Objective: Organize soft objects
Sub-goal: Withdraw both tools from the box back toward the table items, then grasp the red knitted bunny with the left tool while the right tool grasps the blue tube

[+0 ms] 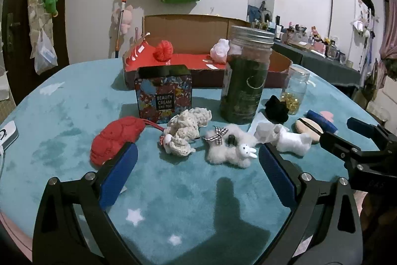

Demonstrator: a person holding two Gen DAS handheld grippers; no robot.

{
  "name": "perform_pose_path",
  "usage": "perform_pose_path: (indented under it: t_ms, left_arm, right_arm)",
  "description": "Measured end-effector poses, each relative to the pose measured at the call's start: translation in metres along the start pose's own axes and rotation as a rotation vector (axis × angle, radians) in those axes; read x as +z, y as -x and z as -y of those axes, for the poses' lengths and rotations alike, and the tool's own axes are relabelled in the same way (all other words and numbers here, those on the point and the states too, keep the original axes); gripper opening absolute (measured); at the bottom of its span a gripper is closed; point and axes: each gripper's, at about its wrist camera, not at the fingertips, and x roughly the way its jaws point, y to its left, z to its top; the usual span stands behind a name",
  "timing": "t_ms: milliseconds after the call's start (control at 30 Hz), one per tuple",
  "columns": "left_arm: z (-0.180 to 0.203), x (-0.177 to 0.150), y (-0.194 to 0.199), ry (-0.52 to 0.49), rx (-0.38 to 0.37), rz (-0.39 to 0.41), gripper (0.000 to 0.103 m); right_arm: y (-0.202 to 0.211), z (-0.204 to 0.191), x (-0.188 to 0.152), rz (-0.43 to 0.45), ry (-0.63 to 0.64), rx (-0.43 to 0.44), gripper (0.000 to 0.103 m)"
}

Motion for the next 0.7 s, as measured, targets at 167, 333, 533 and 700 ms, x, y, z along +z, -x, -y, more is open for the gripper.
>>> perform_pose_path:
  t_ms: [167,333,533,700]
  left_arm:
    - [-0.006,0.002,-0.004,0.004,0.013,-0.012,0.100]
    - [-0.024,0.014,-0.005,0.007,0.035,-0.044,0.100]
    - [-0.053,0.029,-0.011,0.013,0.066,-0.082,0.100]
    - [-0.074,0.037,-0.024,-0.001,0.071,-0.144,0.099]
  right_arm:
    - [-0.004,0.004,0.002,-0.013,-0.001,-0.005,0.103]
    - [-0.009,0.017,0.012,-0.046,-0.005,0.005,0.103]
    - [-0.020,0.047,0.027,-0.079,-0.060,0.028,0.103]
    - [-0.035,0.068,0.031,-0.129,-0.096,0.032,0.098]
